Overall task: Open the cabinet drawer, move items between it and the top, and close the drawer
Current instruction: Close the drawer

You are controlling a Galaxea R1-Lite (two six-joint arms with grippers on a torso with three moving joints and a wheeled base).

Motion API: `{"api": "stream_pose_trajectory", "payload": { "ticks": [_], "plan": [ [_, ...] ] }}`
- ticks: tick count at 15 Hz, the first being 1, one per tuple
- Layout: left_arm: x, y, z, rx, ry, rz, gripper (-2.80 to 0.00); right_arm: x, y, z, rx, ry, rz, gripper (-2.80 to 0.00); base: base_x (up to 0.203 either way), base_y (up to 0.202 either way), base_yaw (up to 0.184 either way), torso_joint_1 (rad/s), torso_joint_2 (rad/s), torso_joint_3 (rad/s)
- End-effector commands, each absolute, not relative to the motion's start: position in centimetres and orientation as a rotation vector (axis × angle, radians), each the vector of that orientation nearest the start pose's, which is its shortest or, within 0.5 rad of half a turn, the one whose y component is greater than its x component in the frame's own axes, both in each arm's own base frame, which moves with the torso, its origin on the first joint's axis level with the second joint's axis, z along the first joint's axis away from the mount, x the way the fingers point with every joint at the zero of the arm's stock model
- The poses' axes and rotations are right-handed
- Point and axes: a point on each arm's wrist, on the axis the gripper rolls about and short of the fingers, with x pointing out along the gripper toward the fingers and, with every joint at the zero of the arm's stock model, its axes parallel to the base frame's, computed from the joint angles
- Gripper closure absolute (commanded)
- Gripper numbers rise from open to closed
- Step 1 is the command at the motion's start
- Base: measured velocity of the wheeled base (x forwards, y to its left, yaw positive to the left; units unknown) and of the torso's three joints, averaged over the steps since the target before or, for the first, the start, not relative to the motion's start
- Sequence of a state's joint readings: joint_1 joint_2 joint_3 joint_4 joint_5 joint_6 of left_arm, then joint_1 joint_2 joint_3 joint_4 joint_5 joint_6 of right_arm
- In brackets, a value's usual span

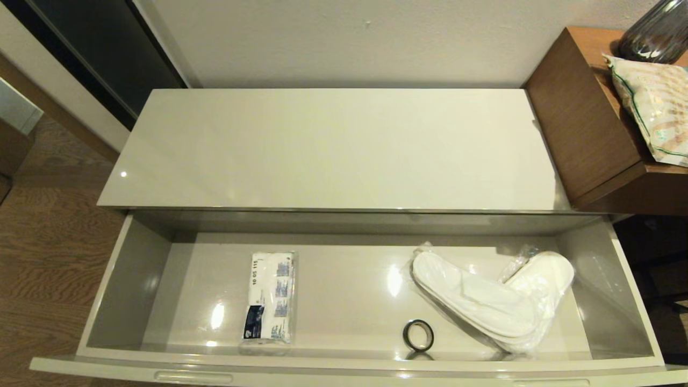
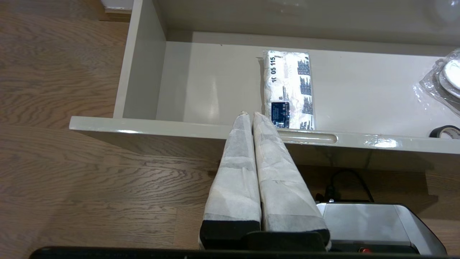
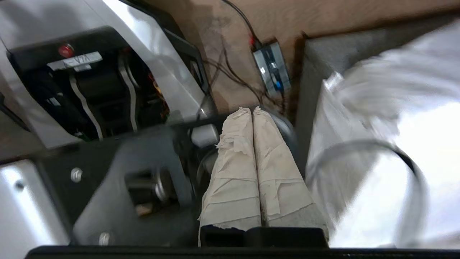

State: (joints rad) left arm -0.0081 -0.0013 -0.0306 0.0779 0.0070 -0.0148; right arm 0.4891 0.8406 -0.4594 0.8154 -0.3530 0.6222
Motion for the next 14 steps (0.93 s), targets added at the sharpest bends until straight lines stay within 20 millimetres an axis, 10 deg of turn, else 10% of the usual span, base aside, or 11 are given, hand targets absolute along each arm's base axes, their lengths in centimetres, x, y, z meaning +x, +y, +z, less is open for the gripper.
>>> {"api": "stream_pose_trajectory", "payload": {
  "ticks": [1, 14],
  "plan": [
    [-2.5, 0.0, 7.6, -0.015, 0.048, 0.000, 0.00, 5.0, 1.8, 11.4, 0.061, 1.058, -0.208, 0.00, 0.000, 0.000, 0.000, 0.000, 0.00, 0.000],
    [-2.5, 0.0, 7.6, -0.015, 0.048, 0.000, 0.00, 13.1, 6.3, 4.7, 0.098, 1.087, -0.252, 0.00, 0.000, 0.000, 0.000, 0.000, 0.00, 0.000]
  ]
}}
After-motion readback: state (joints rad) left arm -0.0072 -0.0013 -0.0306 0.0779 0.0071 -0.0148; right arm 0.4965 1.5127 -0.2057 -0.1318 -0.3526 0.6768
